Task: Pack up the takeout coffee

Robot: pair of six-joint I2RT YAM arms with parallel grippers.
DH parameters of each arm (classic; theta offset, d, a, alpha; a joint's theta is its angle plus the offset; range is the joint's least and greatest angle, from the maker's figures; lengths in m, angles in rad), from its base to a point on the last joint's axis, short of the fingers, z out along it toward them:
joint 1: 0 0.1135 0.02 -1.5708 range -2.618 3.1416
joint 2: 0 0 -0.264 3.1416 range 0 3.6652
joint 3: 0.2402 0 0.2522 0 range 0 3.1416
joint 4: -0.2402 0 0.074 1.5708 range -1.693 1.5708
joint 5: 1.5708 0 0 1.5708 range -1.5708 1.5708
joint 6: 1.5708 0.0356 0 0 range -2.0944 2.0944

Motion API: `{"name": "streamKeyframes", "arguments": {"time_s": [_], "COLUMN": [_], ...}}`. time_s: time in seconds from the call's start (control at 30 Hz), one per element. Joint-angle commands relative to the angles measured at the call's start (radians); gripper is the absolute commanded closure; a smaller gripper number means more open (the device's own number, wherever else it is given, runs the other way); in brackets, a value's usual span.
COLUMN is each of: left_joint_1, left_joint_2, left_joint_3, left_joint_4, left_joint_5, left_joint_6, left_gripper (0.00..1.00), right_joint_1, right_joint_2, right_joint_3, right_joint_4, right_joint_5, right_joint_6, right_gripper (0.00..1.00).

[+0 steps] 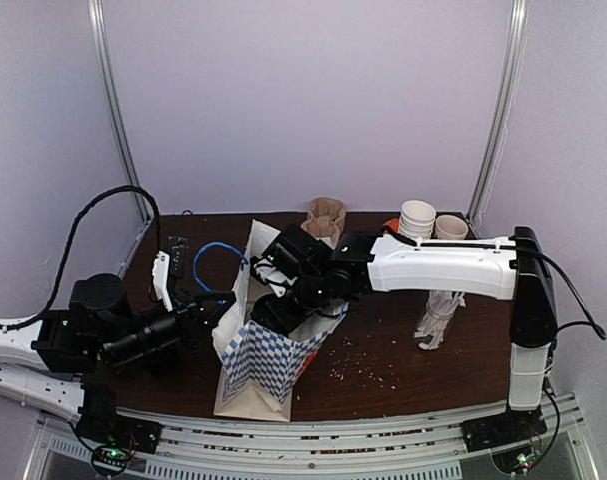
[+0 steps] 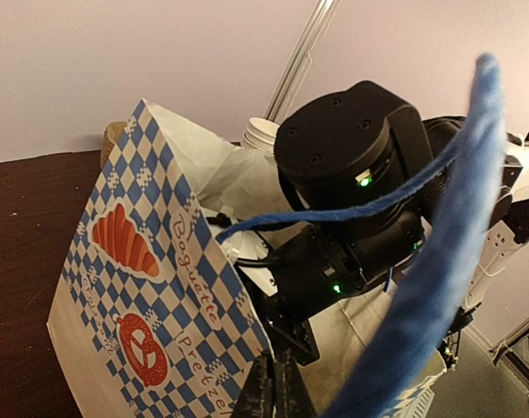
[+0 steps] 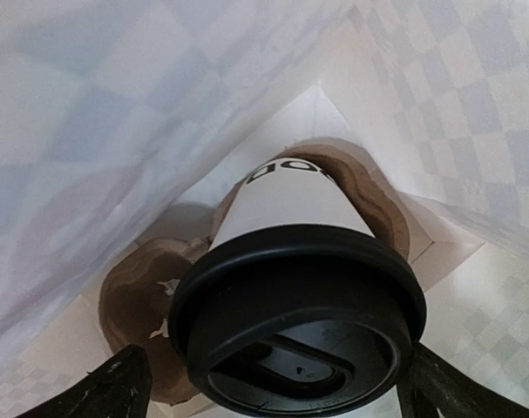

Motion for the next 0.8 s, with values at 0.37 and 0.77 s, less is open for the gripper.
{"name": "streamKeyframes", "arguments": {"time_s": [0.37,0.77], "left_joint_1": [-0.001,-0.001], "left_joint_2": [0.0,-0.003], "left_joint_3": [0.003,-0.003], "left_joint_4": [0.05,0.043], "left_joint_5": [0.013,0.016], "left_joint_6": [0.019,0.022], "left_gripper": [1.0,1.0], "right_joint_1": [0.003,0.004], "right_joint_2": [-0.144,-0.231], "right_joint_3": [0.075,0.146], "right_joint_4": [-0.101,-0.178], "right_joint_5": [0.017,0.032], "right_joint_6": [0.008,0.005], "right_gripper": [0.0,0.0]}}
